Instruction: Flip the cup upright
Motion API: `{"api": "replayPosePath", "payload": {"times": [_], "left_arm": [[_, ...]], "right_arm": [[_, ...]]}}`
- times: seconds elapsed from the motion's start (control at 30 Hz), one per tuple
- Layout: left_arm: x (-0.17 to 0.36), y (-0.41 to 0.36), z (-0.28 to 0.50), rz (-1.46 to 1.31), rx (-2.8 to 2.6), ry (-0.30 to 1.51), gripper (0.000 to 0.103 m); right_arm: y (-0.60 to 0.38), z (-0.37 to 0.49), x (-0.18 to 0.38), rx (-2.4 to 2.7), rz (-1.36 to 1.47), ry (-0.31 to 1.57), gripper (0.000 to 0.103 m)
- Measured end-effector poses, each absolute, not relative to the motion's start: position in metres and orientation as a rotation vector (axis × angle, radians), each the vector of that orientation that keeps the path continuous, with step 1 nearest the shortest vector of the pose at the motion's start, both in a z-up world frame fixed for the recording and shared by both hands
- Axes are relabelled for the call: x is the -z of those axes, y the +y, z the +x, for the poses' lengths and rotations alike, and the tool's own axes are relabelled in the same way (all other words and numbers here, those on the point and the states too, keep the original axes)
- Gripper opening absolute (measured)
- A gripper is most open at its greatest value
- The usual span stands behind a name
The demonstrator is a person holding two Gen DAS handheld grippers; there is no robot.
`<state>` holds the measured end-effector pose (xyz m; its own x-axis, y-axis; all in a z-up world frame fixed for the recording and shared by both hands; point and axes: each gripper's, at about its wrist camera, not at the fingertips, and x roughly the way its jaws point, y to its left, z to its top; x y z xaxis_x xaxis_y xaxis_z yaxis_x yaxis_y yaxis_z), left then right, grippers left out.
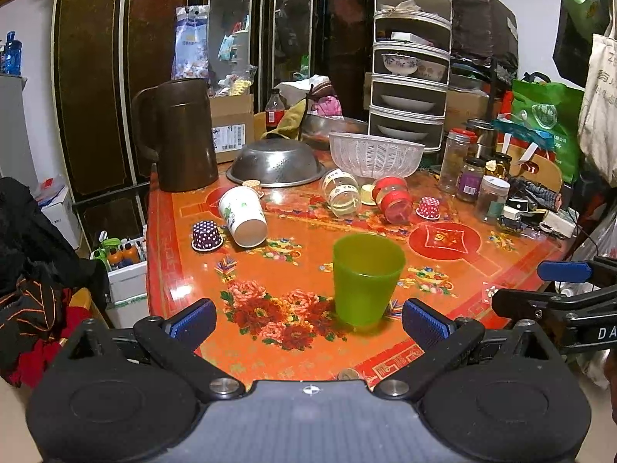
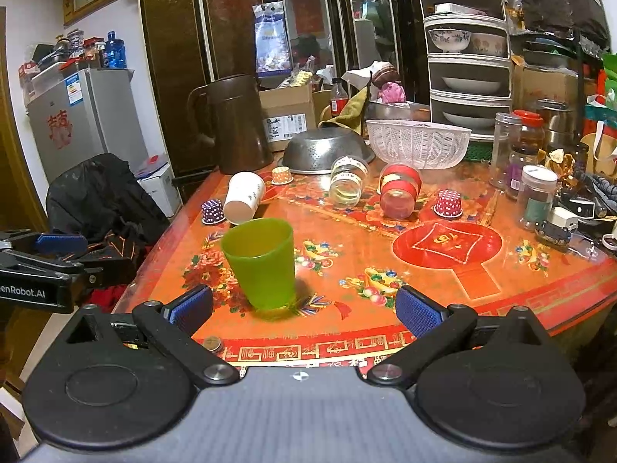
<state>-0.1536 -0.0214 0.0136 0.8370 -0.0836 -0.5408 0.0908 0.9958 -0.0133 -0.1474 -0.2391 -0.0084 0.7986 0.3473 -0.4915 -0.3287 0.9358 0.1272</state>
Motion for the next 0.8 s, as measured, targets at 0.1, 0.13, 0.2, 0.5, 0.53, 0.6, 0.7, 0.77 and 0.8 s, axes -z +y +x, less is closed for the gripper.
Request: {"api": "replayPosePath", "payload": {"times": [0.1,0.13,0.2,0.5,0.53,0.6,0.7,0.77,0.8], "left_arm": [[-0.0124,-0.0219,-0.1528,0.013,0.093,0.578,0.103],[-0.0122,-0.0218,-0.1525,0.013,0.092,0.579,0.103],[-0.0118,-0.0222,-0.1524,0.014,0.092,0.581,0.103],[-0.0094,-0.0218,-0.1515,0.007,0.094,0.588,0.103],[-0.0096,-0.0215,-0.1517,0.006,0.094,0.588,0.103],[-0.0101,-0.0215,-0.1519,0.005,0.093,0.587,0.103],[-0.0102,-0.0216,-0.1519,0.006,0.093,0.587,0.103],[-0.0102,-0.0216,-0.1517,0.005,0.094,0.587,0.103],[-0.0103,-0.0215,-0.1518,0.005,0.094,0.589,0.103]], "right_arm": [[-0.2396,-0.1463,0.0081,-0.366,0.039,0.536,0.102],[-0.2398,-0.1460,0.0082,-0.365,0.040,0.536,0.102],[-0.2401,-0.1455,0.0083,-0.366,0.041,0.536,0.102],[-0.2398,-0.1447,0.0087,-0.373,0.040,0.534,0.102],[-0.2399,-0.1446,0.0085,-0.373,0.040,0.533,0.102],[-0.2395,-0.1451,0.0081,-0.373,0.040,0.531,0.102],[-0.2388,-0.1453,0.0083,-0.376,0.040,0.530,0.102],[-0.2388,-0.1454,0.0083,-0.378,0.040,0.530,0.102],[-0.2388,-0.1455,0.0083,-0.378,0.040,0.530,0.102]]}}
